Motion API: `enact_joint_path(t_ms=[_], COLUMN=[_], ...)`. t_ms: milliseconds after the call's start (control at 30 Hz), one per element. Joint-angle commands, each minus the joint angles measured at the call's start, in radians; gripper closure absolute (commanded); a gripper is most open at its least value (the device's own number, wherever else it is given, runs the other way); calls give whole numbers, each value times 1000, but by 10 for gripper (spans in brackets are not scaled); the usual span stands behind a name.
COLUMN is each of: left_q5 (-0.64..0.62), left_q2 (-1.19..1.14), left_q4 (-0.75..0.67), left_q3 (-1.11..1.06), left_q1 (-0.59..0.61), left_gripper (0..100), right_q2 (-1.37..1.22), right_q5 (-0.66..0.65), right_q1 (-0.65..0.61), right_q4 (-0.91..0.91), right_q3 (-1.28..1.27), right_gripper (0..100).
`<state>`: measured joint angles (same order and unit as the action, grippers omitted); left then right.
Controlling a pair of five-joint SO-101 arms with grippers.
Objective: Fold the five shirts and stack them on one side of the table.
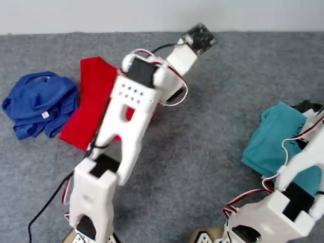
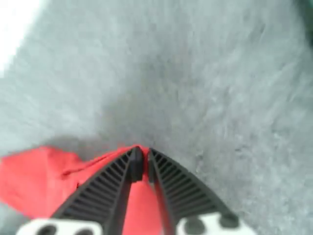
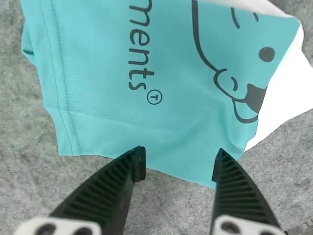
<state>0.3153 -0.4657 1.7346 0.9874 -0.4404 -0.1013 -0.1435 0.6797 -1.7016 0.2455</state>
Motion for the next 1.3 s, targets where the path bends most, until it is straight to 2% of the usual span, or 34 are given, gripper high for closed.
enact_joint_path(t_ms=[0,267,333,400,500,667,767,900,1067,1167,1267], left_q5=[8,23,89,147,161,161,158,91,-6,-9,-9], left_q2=[203,448,491,526,572,635,647,641,568,474,341], left_q4=[21,21,21,21,21,18,18,-23,-158,-264,-368], left_q3=[39,-24,-51,-94,-171,-268,-372,-621,-944,-1059,-1099], left_q1=[-63,-330,-388,-390,-281,20,78,-31,-184,-253,-276], left_gripper=[986,986,986,986,986,986,986,981,949,893,878], right_q2=[42,44,47,48,48,44,42,51,156,237,282], right_q5=[9,9,9,9,9,9,9,3,-32,-32,-35], right_q1=[-12,-12,-12,-12,-10,-10,-12,-2,113,168,180], right_q4=[8,8,7,5,5,7,8,5,-5,-4,-4], right_q3=[2,2,2,2,2,2,2,6,21,18,17], right_gripper=[768,768,768,768,768,768,768,768,768,768,768])
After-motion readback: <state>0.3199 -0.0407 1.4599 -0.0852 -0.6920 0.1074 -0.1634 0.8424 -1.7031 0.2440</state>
